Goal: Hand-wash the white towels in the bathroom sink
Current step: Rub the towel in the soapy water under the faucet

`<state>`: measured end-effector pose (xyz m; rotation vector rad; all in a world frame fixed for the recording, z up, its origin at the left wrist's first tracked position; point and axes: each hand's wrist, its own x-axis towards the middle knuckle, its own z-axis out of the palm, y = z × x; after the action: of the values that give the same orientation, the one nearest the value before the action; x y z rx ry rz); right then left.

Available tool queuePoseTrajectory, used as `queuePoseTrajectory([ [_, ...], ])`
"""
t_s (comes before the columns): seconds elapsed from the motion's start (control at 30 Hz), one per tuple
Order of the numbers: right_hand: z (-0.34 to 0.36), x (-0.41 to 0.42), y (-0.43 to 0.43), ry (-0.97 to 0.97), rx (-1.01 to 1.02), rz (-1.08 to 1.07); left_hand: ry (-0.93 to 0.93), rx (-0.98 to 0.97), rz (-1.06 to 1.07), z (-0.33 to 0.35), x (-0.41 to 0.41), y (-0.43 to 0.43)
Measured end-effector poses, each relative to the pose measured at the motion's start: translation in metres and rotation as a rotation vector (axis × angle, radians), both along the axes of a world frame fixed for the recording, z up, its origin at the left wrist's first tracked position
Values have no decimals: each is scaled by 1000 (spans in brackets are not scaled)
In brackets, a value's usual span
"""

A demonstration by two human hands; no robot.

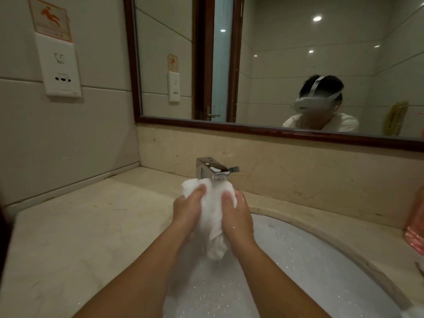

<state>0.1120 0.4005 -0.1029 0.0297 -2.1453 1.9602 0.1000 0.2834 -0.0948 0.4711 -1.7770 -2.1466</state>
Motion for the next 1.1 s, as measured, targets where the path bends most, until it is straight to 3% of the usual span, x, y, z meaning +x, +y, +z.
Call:
queuePoseTrajectory([
  [0.33, 4, -10, 11, -150, -241, -28, 43, 19, -265, 2, 4, 10],
  [0.47, 4, -11, 16, -144, -238, -58, 127, -123, -309, 4, 8, 13],
  [0.77, 10, -11, 18, -86, -308, -92, 159, -316, -226, 4, 11, 12],
  [0.9, 10, -6, 18, -84, -356, -16, 143, -191, -219, 2, 9, 13],
  [1.1, 6, -5, 12, -21, -173, -25, 48, -118, -84, 0, 4, 12],
])
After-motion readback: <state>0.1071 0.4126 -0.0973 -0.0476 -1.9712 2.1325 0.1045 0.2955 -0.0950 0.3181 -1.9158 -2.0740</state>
